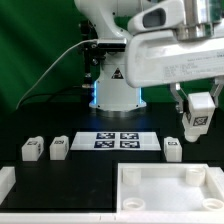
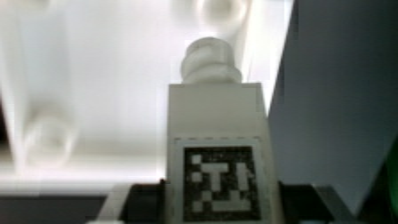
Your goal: Assemble one leg
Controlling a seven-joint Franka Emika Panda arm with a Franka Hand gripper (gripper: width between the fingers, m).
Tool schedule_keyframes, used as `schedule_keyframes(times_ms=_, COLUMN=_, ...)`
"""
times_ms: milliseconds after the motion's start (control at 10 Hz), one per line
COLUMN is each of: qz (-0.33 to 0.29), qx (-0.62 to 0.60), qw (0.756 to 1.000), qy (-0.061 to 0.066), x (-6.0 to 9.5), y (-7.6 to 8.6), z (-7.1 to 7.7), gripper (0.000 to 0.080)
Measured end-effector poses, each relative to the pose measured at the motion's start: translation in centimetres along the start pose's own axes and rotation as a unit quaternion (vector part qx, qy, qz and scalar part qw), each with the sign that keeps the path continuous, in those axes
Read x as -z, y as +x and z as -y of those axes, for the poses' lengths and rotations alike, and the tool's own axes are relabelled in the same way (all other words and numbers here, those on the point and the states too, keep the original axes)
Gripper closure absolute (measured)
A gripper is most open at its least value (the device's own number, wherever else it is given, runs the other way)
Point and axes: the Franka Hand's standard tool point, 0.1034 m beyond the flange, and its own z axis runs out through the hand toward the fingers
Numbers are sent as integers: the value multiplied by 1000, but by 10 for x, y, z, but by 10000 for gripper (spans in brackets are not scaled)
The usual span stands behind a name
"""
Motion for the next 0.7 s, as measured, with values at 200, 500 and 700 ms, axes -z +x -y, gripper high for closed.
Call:
schedule_keyframes(times_ms=200, qz=-120, qx=11, qw=993, qy=-3, x=-1, y=26, z=10, gripper=508)
schedule_keyframes(times_ms=500, qz=-173, qx=20, qw=985, qy=-12, x=-8, y=17, z=5, gripper=507)
schedule_keyframes(times_ms=700, qz=-175, qx=20, qw=984, qy=-12, x=-8, y=17, z=5, gripper=507)
